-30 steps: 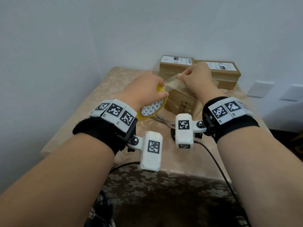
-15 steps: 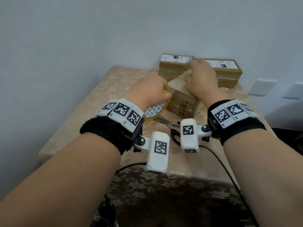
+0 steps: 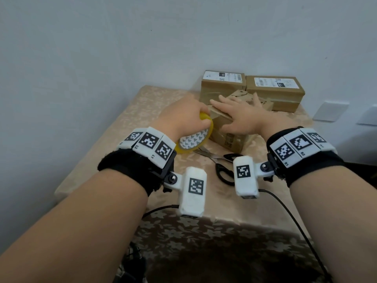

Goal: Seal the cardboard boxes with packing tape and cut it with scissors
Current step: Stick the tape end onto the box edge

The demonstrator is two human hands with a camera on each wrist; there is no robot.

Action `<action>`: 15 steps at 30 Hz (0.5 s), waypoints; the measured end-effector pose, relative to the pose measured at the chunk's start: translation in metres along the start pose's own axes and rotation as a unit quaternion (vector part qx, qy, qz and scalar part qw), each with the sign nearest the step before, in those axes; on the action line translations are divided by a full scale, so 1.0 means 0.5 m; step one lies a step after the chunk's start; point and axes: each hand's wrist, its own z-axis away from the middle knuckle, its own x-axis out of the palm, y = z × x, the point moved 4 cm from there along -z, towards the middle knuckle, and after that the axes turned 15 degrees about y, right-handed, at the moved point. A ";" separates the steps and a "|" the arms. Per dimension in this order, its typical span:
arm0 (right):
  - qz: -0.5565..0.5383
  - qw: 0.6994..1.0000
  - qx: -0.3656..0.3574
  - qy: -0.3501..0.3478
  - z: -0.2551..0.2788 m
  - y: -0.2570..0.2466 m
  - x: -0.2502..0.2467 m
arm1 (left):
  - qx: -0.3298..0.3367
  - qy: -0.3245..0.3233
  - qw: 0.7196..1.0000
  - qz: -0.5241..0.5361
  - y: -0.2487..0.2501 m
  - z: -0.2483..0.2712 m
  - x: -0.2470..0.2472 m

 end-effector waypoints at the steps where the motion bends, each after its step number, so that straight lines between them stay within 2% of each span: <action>1: -0.011 1.000 0.015 -0.001 -0.002 0.000 0.004 | -0.001 0.000 1.000 0.004 -0.005 0.001 0.001; 6: -0.017 0.996 0.090 0.017 0.003 -0.025 0.010 | -0.009 0.043 0.998 0.052 -0.022 0.000 -0.006; 11: -0.015 0.987 0.150 0.062 0.005 -0.053 0.008 | -0.018 0.063 0.996 0.061 -0.019 -0.004 -0.028; 15: -0.008 0.982 0.133 0.132 0.004 -0.047 -0.014 | -0.015 0.038 0.998 0.042 -0.021 0.002 -0.017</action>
